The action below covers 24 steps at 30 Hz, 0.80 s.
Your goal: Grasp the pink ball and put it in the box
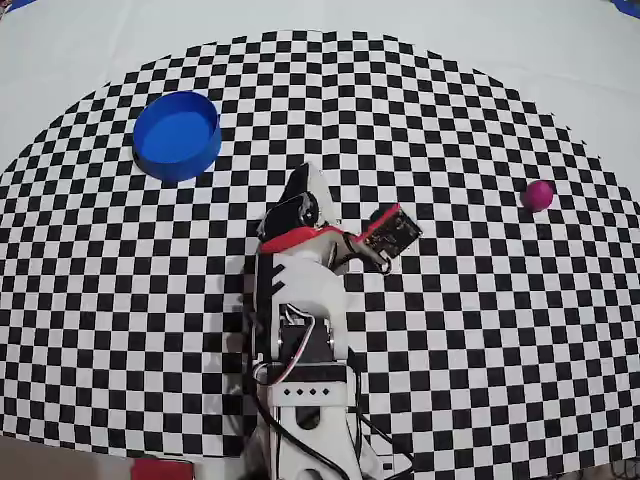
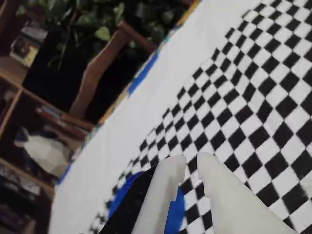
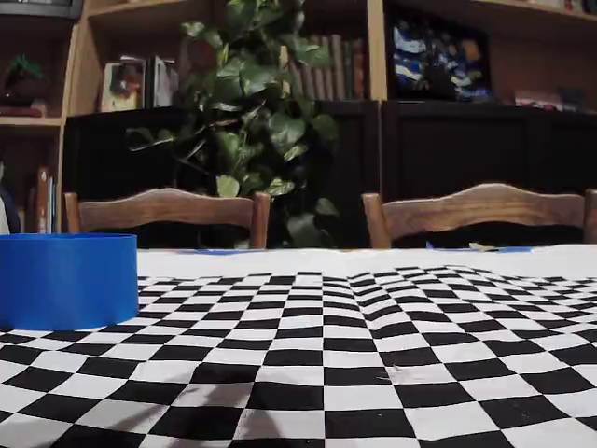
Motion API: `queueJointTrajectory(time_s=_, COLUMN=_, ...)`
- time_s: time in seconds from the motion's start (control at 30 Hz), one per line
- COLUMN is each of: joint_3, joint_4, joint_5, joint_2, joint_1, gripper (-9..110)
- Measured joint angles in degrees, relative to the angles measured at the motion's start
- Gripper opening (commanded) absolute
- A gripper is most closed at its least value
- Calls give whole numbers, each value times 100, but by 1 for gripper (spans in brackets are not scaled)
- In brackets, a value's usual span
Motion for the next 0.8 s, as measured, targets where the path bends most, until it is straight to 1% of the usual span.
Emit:
queueJointTrajectory(time_s=0.2, joint_3=0, joint_4=-88, joint_5=-2443, joint_2=0, joint_1=0, gripper=1)
queueJointTrajectory(time_s=0.4, joint_3=0, joint_4=-290, joint_5=-4025, joint_2=0, joint_1=0, gripper=0)
queueJointTrajectory(time_s=0.5, joint_3=0, joint_4=-369, joint_5=-4377, joint_2=0, joint_1=0, gripper=1)
queueJointTrajectory(time_s=0.6, joint_3=0, joint_4=-387, joint_5=-4482, joint_2=0, joint_1=0, gripper=18)
queueJointTrajectory(time_s=0.67, joint_3=0, joint_4=-431, joint_5=-4518, joint_2=0, joint_1=0, gripper=22)
queueJointTrajectory(time_s=0.7, joint_3=0, joint_4=-448, joint_5=-4518, joint_2=0, joint_1=0, gripper=27)
queueJointTrajectory(time_s=0.8, joint_3=0, joint_4=-448, joint_5=-4518, joint_2=0, joint_1=0, gripper=28)
